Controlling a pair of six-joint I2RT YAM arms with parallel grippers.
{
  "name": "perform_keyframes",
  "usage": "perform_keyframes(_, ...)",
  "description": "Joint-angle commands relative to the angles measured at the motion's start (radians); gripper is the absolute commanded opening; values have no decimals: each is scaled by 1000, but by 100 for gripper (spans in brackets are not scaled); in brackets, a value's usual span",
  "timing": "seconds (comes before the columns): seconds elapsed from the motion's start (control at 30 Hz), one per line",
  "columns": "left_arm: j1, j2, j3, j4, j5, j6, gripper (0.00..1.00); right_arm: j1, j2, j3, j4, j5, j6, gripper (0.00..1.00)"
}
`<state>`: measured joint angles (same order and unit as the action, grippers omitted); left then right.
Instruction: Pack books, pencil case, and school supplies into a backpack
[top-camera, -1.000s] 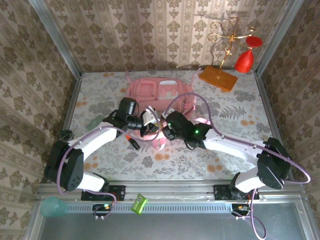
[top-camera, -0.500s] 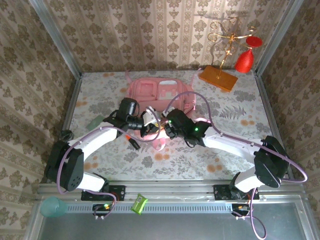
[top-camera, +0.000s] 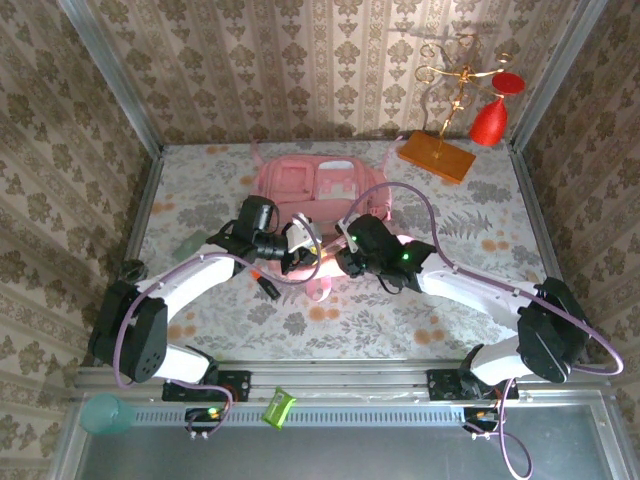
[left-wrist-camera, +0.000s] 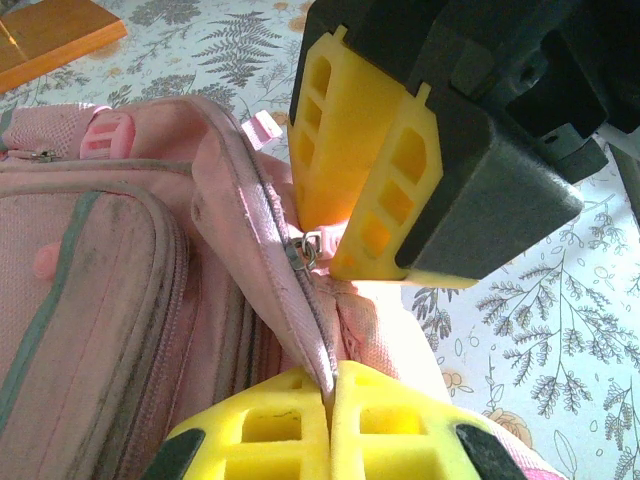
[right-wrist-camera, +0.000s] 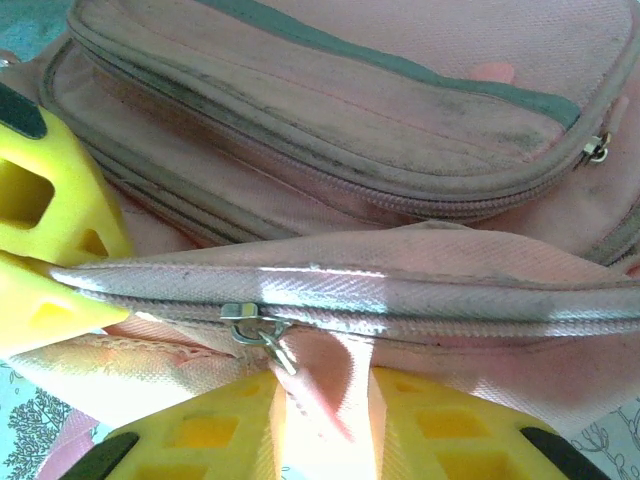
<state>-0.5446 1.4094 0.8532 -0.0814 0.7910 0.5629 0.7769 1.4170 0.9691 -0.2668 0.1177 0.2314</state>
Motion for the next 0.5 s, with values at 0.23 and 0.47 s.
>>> perform_keyframes(0.23,-6,-23,44,40,73,35,0,-4,31,4,23,-55,-43,25)
perform_keyframes(0.47,-9,-27,45,8,38,59,0,-6,14,8,-30,-24,-46,2)
